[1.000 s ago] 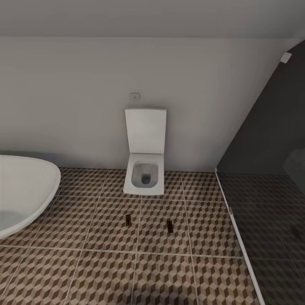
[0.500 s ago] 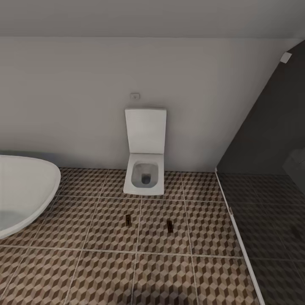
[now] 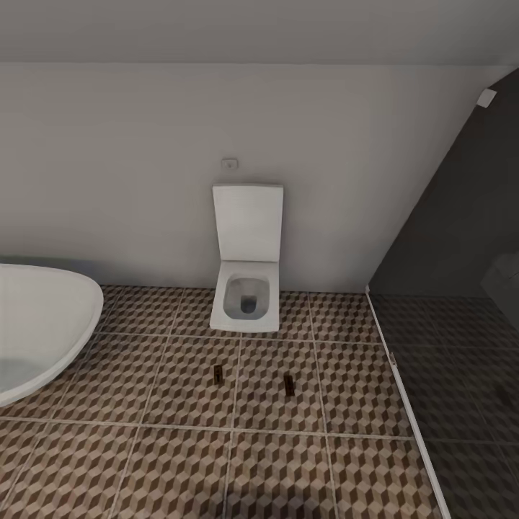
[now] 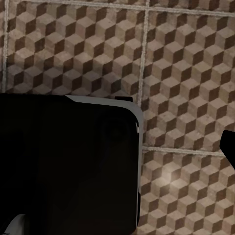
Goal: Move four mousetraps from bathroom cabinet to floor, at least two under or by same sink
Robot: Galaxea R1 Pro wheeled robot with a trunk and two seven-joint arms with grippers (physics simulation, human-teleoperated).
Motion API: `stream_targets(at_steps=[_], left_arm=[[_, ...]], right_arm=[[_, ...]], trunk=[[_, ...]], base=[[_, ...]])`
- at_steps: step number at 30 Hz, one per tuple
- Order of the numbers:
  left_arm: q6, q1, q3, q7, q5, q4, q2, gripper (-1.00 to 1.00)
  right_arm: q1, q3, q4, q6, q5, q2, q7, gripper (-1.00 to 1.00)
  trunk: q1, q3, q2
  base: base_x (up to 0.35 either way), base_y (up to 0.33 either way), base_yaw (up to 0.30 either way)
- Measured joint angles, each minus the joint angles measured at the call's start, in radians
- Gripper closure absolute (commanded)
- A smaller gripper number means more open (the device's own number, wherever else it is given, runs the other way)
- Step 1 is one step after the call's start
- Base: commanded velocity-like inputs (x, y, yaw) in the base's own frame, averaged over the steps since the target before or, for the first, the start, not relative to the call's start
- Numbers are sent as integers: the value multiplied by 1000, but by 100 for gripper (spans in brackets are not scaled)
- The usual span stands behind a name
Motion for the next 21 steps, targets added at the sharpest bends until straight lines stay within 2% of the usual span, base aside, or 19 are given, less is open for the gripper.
stream_targets(at_steps=[21], left_arm=[[0,0,0,0,0,0,0,-100]], right_arm=[[0,0,0,0,0,0,0,-100]], trunk=[[0,0,0]], base=[[0,0,0]])
